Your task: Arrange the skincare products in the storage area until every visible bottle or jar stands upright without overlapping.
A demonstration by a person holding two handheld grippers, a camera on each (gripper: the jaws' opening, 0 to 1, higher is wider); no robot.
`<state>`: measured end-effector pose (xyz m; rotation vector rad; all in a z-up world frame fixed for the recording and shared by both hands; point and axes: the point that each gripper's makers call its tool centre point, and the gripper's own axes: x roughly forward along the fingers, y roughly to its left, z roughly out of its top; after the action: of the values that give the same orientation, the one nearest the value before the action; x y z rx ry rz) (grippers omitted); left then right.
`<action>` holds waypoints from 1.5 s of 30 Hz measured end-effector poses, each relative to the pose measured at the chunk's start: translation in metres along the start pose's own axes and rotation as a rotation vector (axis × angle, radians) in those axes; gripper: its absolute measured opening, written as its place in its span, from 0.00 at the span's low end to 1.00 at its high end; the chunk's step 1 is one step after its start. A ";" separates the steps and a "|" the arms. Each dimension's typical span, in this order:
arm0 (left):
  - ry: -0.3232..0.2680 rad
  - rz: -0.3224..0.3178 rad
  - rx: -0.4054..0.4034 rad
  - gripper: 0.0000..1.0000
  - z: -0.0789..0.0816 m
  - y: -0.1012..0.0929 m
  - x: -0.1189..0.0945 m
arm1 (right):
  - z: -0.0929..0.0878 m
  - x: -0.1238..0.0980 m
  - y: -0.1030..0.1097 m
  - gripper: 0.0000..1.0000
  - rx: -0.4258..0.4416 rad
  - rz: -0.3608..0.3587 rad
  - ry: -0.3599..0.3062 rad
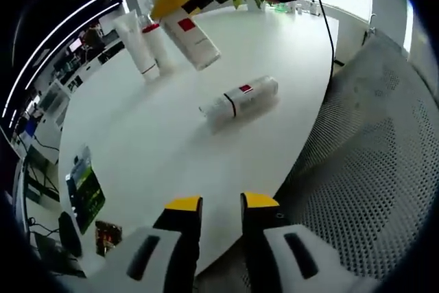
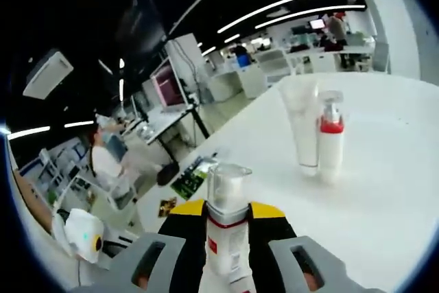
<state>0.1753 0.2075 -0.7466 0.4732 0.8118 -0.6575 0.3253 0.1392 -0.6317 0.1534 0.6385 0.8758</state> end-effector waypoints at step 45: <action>0.072 0.020 -0.010 0.02 -0.015 0.005 0.001 | -0.013 0.027 -0.019 0.17 -0.095 -0.046 0.047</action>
<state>0.1721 0.2200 -0.7553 0.4980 0.8771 -0.6205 0.3434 0.1460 -0.6616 0.0324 0.6406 0.8656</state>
